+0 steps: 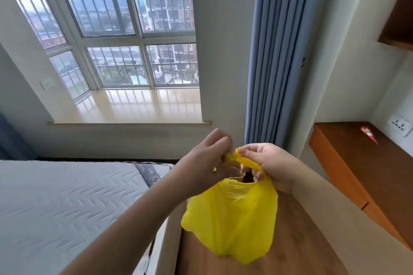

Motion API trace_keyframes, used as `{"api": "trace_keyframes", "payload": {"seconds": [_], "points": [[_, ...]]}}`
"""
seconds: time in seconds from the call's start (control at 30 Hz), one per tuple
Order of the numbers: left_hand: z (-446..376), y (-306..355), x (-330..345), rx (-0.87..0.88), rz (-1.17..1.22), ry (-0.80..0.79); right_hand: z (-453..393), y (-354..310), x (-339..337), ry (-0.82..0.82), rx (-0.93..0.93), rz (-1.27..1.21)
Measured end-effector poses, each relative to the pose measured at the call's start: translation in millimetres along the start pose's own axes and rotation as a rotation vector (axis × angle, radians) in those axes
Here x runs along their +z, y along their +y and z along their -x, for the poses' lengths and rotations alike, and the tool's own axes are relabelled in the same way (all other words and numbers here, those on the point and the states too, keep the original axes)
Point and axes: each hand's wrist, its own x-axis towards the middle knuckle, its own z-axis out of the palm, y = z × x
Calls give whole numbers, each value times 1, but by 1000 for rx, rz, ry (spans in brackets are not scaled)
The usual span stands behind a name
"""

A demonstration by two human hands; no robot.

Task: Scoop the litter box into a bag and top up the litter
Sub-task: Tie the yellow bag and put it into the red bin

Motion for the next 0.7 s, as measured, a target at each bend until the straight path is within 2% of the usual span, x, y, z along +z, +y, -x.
{"api": "trace_keyframes", "payload": {"seconds": [0.1,0.17,0.2,0.27,0.33,0.37,0.4,0.43,0.5,0.57,0.7], "points": [[26,-2,-15,176,-41,58,13,1,25,-129,130,-73],[41,0,-23,146,-25,127,22,5,46,-172,134,-96],[46,2,-28,57,9,150,26,7,56,-126,101,-62],[54,6,-36,-169,110,149,35,14,74,168,-60,133],[59,8,-43,-323,212,143,51,21,91,554,-365,310],[62,10,-47,-377,255,138,60,23,100,632,-505,336],[64,13,-50,-422,313,133,69,26,110,628,-577,349],[68,15,-52,-457,396,130,76,28,120,578,-563,359],[75,22,-53,-506,537,129,86,31,136,448,-377,373],[81,29,-52,-533,563,133,93,31,143,359,-240,317],[92,41,-50,-526,532,170,104,33,140,332,-281,266]]}}
